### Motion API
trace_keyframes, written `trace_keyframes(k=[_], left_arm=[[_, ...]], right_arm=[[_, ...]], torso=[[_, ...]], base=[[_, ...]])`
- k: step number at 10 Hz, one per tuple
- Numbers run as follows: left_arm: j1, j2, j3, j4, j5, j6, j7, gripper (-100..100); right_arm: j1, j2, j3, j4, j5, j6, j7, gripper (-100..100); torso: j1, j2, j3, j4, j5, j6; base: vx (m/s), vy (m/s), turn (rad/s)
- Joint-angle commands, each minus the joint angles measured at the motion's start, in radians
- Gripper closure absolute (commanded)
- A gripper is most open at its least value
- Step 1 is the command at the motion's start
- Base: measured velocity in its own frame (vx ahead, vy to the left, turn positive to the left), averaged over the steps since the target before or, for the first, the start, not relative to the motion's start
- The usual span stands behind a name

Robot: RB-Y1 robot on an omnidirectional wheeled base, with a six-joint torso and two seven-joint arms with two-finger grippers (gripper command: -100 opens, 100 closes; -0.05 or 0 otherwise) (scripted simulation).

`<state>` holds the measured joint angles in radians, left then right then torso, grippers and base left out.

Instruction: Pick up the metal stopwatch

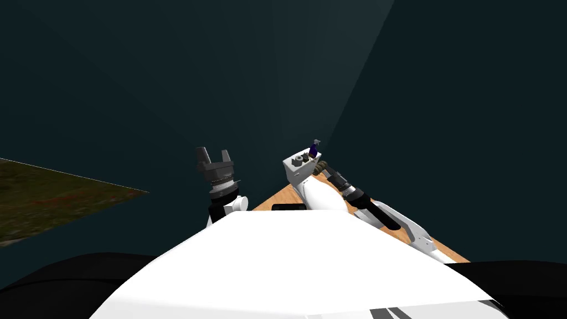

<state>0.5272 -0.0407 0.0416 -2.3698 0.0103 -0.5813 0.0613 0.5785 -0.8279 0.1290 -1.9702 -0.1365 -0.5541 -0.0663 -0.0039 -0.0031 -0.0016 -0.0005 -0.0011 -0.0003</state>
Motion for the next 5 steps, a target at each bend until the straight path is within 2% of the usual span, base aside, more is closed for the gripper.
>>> trace_keyframes(k=[1,4,5], left_arm=[[0.0,0.0,0.0,0.0,0.0,0.0,0.0,0],[0.0,0.0,0.0,0.0,0.0,0.0,0.0,0],[0.0,0.0,0.0,0.0,0.0,0.0,0.0,0]], right_arm=[[0.008,-0.05,0.005,0.007,-0.006,0.002,0.001,-100],[0.03,-0.144,0.031,0.056,-0.026,0.007,0.008,-100],[0.03,-0.175,0.031,0.056,-0.026,0.007,0.008,-100]], torso=[[0.0,0.0,0.0,0.0,0.0,0.0],[0.0,-0.001,-0.001,0.0,0.0,0.001],[0.001,0.0,0.0,0.0,0.0,0.001]], base=[[0.045,-0.048,0.207],[0.019,-0.045,0.194],[0.011,-0.036,0.141]])
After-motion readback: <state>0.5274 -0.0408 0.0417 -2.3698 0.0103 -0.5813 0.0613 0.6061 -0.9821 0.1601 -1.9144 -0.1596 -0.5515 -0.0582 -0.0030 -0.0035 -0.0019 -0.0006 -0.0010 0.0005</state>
